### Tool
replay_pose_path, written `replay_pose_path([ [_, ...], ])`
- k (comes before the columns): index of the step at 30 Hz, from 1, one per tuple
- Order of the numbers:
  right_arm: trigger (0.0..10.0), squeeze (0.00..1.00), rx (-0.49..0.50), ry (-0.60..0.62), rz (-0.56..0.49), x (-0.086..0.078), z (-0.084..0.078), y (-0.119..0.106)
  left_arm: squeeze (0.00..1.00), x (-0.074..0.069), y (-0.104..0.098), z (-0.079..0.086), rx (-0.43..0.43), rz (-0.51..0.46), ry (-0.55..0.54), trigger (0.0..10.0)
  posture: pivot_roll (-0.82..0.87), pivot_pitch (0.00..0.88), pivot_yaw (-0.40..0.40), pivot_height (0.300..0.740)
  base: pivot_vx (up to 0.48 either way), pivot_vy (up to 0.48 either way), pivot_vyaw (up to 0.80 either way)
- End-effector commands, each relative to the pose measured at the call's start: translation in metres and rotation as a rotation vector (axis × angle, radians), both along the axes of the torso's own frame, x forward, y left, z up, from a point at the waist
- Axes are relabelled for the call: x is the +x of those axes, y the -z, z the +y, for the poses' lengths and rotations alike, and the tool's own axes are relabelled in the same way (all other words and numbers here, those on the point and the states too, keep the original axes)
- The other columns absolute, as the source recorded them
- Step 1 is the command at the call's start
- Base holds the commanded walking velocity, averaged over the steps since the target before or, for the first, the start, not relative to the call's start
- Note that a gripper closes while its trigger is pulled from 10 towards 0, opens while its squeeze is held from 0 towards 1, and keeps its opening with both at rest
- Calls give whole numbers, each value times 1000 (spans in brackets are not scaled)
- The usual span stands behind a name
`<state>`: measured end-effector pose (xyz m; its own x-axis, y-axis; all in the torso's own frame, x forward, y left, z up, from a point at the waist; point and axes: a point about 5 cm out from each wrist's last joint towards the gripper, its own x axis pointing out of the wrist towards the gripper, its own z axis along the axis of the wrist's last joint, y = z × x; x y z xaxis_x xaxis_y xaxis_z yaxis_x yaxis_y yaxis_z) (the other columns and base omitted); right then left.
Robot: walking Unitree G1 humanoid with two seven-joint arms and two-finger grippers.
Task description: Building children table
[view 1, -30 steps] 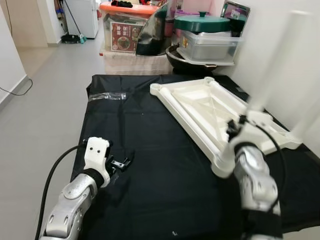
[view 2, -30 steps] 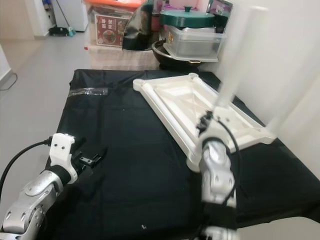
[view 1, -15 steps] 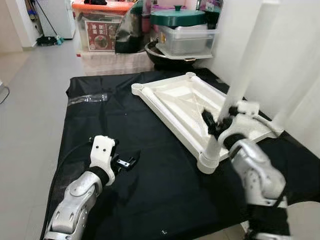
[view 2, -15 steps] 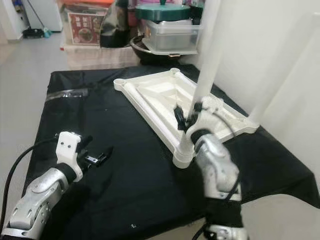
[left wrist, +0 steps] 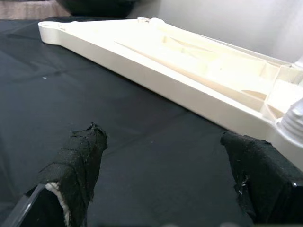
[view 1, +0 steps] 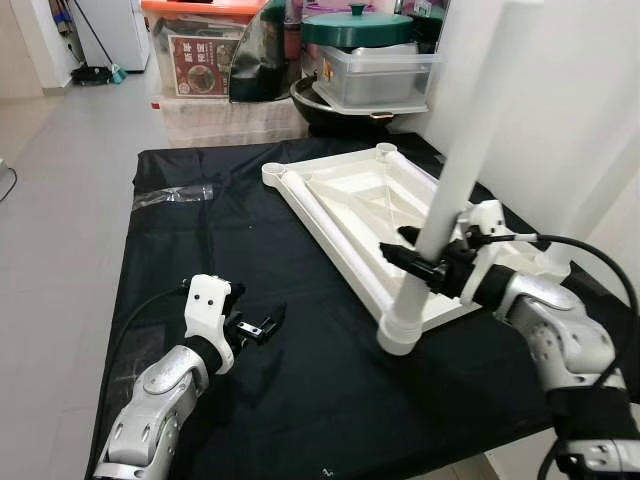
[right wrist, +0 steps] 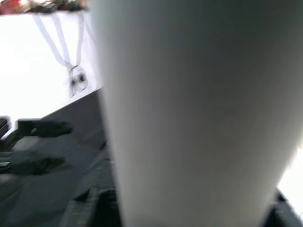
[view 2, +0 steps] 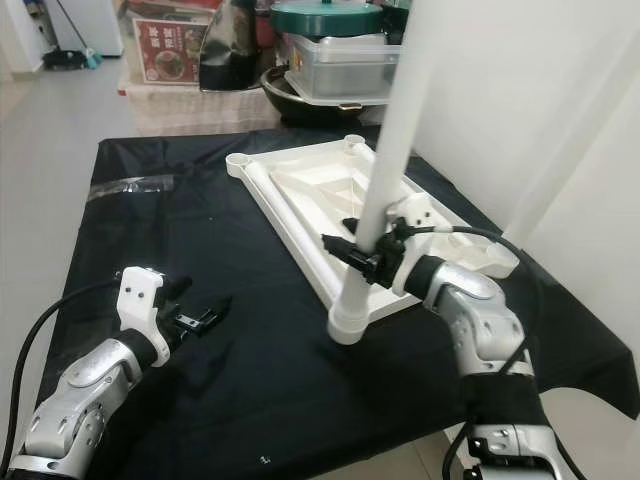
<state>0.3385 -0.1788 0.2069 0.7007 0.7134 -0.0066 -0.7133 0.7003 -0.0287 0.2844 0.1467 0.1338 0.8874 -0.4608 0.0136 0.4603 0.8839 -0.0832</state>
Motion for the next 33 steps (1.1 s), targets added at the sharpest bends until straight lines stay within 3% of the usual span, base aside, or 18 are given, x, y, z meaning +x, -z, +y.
replay_pose_path([
  [1, 0, 0, -9, 486, 52, 25, -13, 11, 0, 0, 1, 0, -15, 0, 4, 10000, 65, 0, -109, 740, 0, 0, 0],
  [3, 0, 0, -9, 486, 52, 25, -13, 11, 0, 0, 1, 0, -15, 0, 4, 10000, 65, 0, -109, 740, 0, 0, 0],
  [4, 0, 0, 74, 774, 112, 28, -25, 15, 0, -1, 1, 0, -18, 0, 4, 10000, 67, 0, -110, 740, 0, 0, 0],
  [5, 0, 0, 74, 774, 112, 28, -25, 15, 0, -1, 1, 0, -18, 0, 4, 10000, 67, 0, -110, 740, 0, 0, 0],
  [6, 0, 0, 117, 1023, 183, 22, -35, 25, 0, -1, 1, 1, -20, -1, 2, 10000, 68, 0, -112, 740, 0, 0, 0],
  [8, 0, 0, 144, 1129, 229, 6, -28, 39, 0, -1, 1, 1, -21, -3, -2, 10000, 77, 0, -106, 740, 0, 0, 0],
  [10, 0, 0, 156, 1144, 246, -10, -17, 48, 0, -2, 1, 1, -20, -4, -4, 10000, 78, 0, -101, 740, 0, 0, 0],
  [11, 0, 0, 239, 1036, 279, -23, 10, 50, 0, -1, 1, 1, -15, -7, -2, 10000, 70, 0, -92, 740, 0, 0, 0],
  [13, 0, 0, 305, 943, 298, -30, 28, 49, 0, -1, 1, 2, -11, -8, 1, 10000, 65, 0, -87, 740, 0, 0, 0],
  [14, 10000, 0, 334, 778, 241, -32, 45, 39, 0, -1, 2, 2, -15, -6, 8, 10000, 58, 0, -81, 740, 0, 0, 0],
  [17, 10000, 0, 358, 543, 133, -32, 59, 19, 0, 0, 2, 2, -19, -2, 18, 10000, 50, 0, -73, 740, 0, 0, 0],
  [18, 10000, 1000, 360, 463, 68, -30, 55, 10, 0, 0, 2, 2, -21, -2, 22, 10000, 49, 0, -72, 740, 0, 0, 0],
  [21, 10000, 1000, 351, 406, 12, -25, 46, 0, 0, 1, 3, 2, -23, -2, 24, 10000, 55, 0, -83, 740, 0, 0, 0],
  [22, 10000, 494, 338, 397, 10, -24, 43, -4, 0, 1, 3, 2, -24, -2, 23, 10000, 55, 0, -84, 740, 0, 0, 0],
  [23, 10000, 494, 338, 397, 10, -24, 43, -4, 0, 1, 3, 2, -24, -2, 23, 10000, 55, 0, -84, 740, 0, 0, 0],
  [24, 10000, 0, 335, 354, 13, -24, 43, -8, 0, 1, 3, 2, -26, -3, 22, 10000, 55, 0, -84, 740, 0, 0, 0],
  [26, 10000, 0, 263, 43, -31, -42, 41, -23, 0, 0, 4, 1, -32, -4, 21, 10000, 54, 0, -82, 740, 0, 0, 0],
  [33, 10000, 0, 94, -136, -9, -42, 29, -9, 0, 1, 4, -1, -42, -2, 42, 10000, 58, 0, -91, 740, 0, 0, 0],
])
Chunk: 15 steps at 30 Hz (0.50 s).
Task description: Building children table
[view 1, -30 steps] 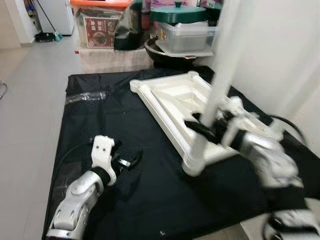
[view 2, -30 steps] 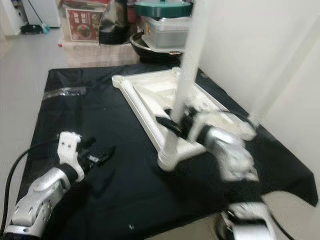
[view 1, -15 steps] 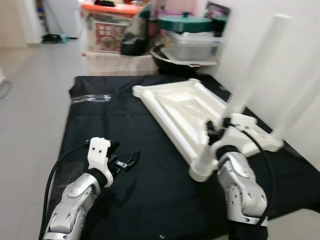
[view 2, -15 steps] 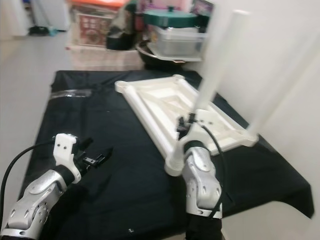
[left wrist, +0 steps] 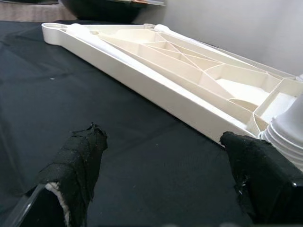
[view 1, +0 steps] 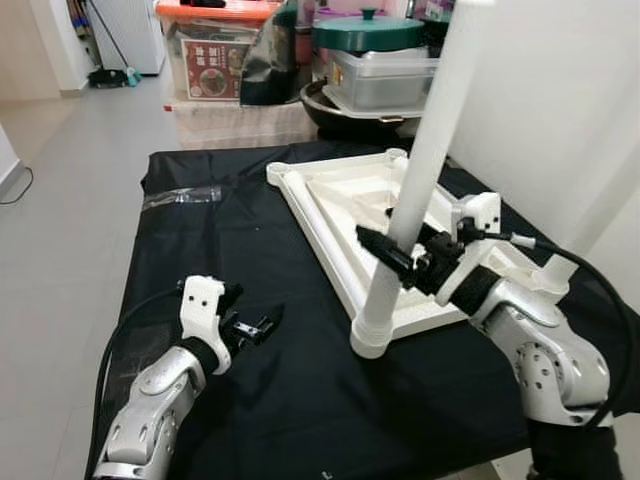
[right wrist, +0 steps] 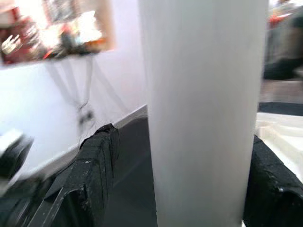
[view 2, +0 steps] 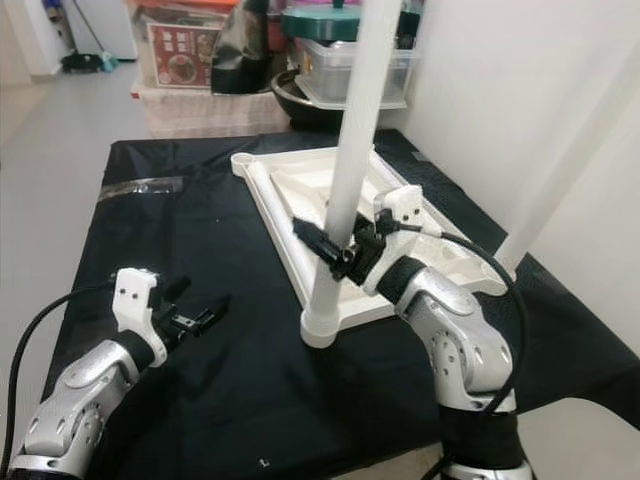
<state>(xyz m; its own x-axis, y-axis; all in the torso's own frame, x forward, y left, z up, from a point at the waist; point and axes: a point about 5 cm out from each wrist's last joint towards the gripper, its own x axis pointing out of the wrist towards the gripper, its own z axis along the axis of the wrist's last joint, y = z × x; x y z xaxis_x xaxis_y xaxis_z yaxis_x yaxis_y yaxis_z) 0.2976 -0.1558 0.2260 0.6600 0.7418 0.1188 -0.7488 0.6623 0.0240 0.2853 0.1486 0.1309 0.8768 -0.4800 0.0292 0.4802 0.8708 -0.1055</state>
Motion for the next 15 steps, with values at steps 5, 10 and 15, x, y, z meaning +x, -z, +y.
replay_pose_path([
  [5, 4235, 0, -168, -56, 96, 27, 2, 35, 0, -2, 0, -4, -31, 0, 37, 10000, 71, 0, -107, 740, 0, 0, 0],
  [10, 0, 0, -192, 291, 144, 58, -9, 40, 0, -4, 1, -5, -37, 14, 69, 10000, 75, 0, -108, 740, 0, 0, 0],
  [15, 0, 0, -31, 1060, 350, 65, -61, 54, 0, -18, 3, -9, -45, 51, 255, 10000, 73, 0, -110, 740, 0, 0, 0],
])
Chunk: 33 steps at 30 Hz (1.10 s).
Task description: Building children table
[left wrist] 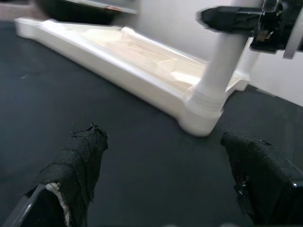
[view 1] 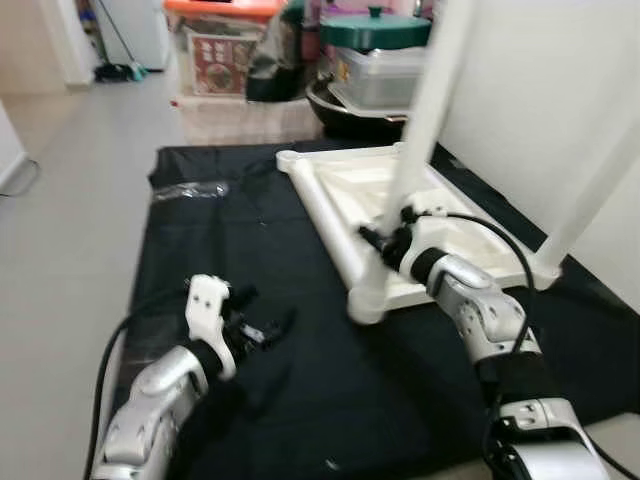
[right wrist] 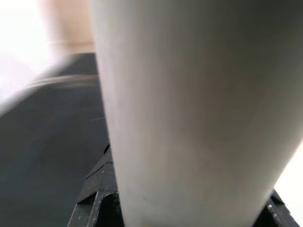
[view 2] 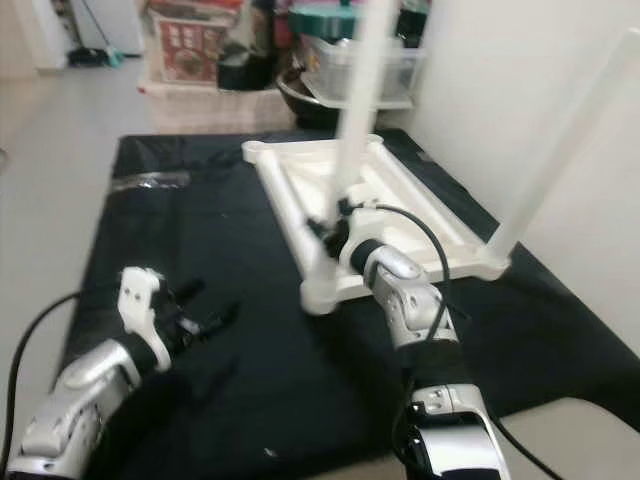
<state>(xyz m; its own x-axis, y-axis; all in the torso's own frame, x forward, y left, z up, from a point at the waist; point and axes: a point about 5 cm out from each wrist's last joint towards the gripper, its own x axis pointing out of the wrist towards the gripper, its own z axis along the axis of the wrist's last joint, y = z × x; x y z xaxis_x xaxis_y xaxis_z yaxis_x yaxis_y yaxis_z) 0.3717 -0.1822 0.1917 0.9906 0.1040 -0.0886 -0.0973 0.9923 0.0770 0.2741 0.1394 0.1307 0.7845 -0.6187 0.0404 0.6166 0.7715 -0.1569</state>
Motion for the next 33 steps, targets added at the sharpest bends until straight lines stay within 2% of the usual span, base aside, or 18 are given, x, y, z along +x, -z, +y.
replay_pose_path([
  [1, 0, 0, 37, 373, 133, -17, -34, 26, 0, -10, 3, 1, 2, 42, 130, 10000, 68, 0, -106, 740, 0, 0, 0],
  [4, 0, 0, 51, 346, 145, -26, -22, 35, 0, -13, 4, 0, -4, 70, 186, 10000, 68, 0, -104, 740, 0, 0, 0],
  [5, 10000, 0, 60, 250, 147, -30, -4, 38, 0, -15, 5, 0, -1, 89, 216, 10000, 68, 0, -104, 740, 0, 0, 0],
  [8, 10000, 0, 67, 190, 148, -32, 9, 40, 0, -15, 6, 0, 1, 101, 235, 10000, 68, 0, -104, 740, 0, 0, 0],
  [9, 10000, 0, 78, 85, 118, -36, 26, 37, 0, -16, 6, 0, 6, 107, 252, 10000, 68, 0, -104, 740, 0, 0, 0],
  [11, 10000, 0, 78, 85, 118, -36, 26, 37, 0, -16, 6, 0, 6, 107, 252, 10000, 68, 0, -104, 740, 0, 0, 0],
  [13, 10000, 0, 119, -53, 60, -41, 47, 24, 0, -16, 6, -1, 7, 112, 281, 10000, 50, 0, -92, 740, 0, 0, 0],
  [15, 10000, 0, 119, -53, 60, -41, 47, 24, 0, -16, 6, -1, 7, 112, 281, 10000, 50, 0, -92, 740, 0, 0, 0],
  [16, 10000, 0, 133, -169, -8, -42, 51, 4, 0, -17, 5, -1, 1, 121, 307, 10000, 44, 0, -92, 740, 0, 0, 0],
  [17, 10000, 1000, 137, -210, -70, -43, 48, -7, 0, -17, 5, -1, -1, 124, 315, 10000, 40, 0, -93, 740, 0, 0, 0],
  [24, 10000, 1000, 131, -233, -118, -45, 44, -17, 0, -18, 4, 0, -5, 129, 331, 10000, 39, 0, -94, 740, 0, 0, 0],
  [25, 10000, 0, 120, -356, -126, -50, 46, -21, 0, -18, 4, 0, -7, 135, 344, 10000, 43, 0, -97, 740, 0, 0, 0],
  [26, 10000, 0, 120, -356, -126, -50, 46, -21, 0, -18, 4, 0, -7, 135, 344, 10000, 43, 0, -97, 740, 0, 0, 0],
  [27, 10000, 0, 100, -529, -133, -59, 49, -25, 0, -19, 4, 0, -10, 147, 367, 10000, 43, 0, -96, 740, 0, 0, 0],
  [28, 10000, 0, 100, -529, -133, -59, 49, -25, 0, -19, 4, 0, -10, 147, 367, 10000, 43, 0, -96, 740, 0, 0, 0],
  [29, 10000, 0, 67, -720, -138, -69, 50, -27, 0, -20, 4, -1, -10, 151, 385, 10000, 42, 0, -94, 740, 0, 0, 0],
  [30, 10000, 0, 67, -720, -138, -69, 50, -27, 0, -20, 4, -1, -10, 151, 385, 10000, 42, 0, -94, 740, 0, 0, 0],
  [33, 10000, 0, -8, -949, -133, -78, 48, -25, 0, -20, 4, -1, -9, 159, 412, 10000, 47, 0, -99, 740, 0, 0, 0],
])
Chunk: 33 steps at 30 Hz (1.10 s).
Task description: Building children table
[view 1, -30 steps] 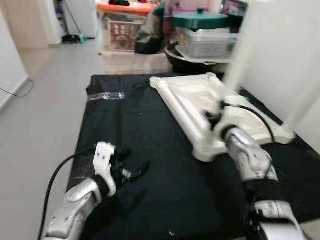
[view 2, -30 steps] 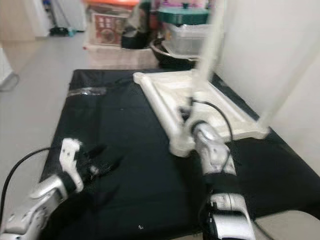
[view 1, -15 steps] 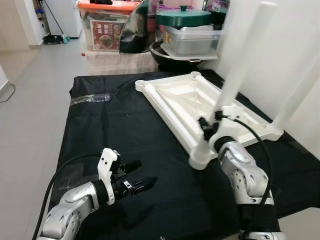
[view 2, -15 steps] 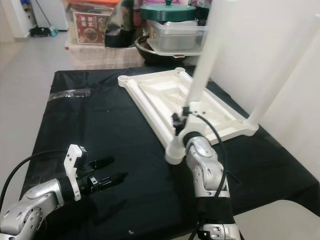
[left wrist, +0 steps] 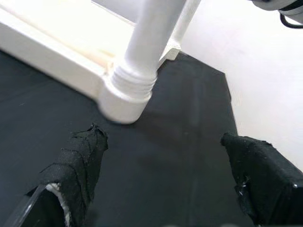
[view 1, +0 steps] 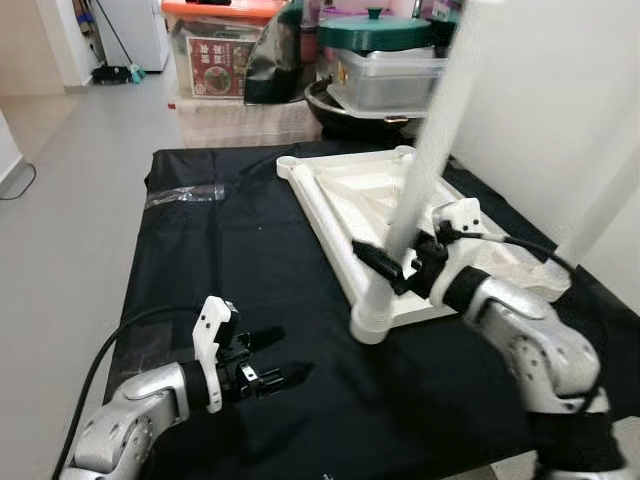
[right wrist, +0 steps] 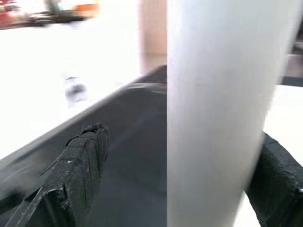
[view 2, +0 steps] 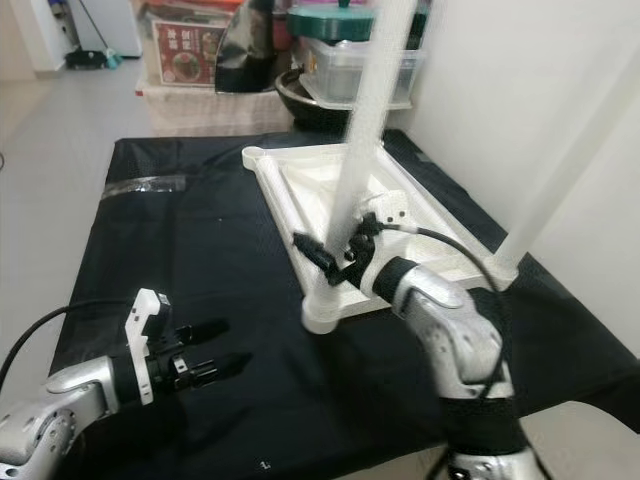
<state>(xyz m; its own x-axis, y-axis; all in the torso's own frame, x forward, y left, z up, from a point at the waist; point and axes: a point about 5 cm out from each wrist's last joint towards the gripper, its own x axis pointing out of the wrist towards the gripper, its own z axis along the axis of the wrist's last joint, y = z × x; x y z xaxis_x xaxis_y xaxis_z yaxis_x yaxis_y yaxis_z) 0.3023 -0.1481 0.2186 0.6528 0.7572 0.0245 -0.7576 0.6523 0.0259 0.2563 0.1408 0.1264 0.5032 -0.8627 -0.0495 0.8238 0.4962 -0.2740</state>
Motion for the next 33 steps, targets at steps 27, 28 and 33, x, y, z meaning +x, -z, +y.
replay_pose_path([
  [27, 10000, 0, -26, 924, 318, 21, -12, 66, 0, -5, 1, -2, 23, 35, 96, 10000, 55, 0, -101, 740, 0, 0, 0],
  [28, 10000, 0, 9, 805, 262, 18, 5, 55, 0, -4, 2, -2, 24, 37, 101, 10000, 46, 0, -94, 740, 0, 0, 0],
  [33, 10000, 890, 72, 773, 205, 25, 5, 43, 0, -3, 2, -3, 27, 37, 108, 10000, 47, 0, -95, 740, 0, 0, 0],
])
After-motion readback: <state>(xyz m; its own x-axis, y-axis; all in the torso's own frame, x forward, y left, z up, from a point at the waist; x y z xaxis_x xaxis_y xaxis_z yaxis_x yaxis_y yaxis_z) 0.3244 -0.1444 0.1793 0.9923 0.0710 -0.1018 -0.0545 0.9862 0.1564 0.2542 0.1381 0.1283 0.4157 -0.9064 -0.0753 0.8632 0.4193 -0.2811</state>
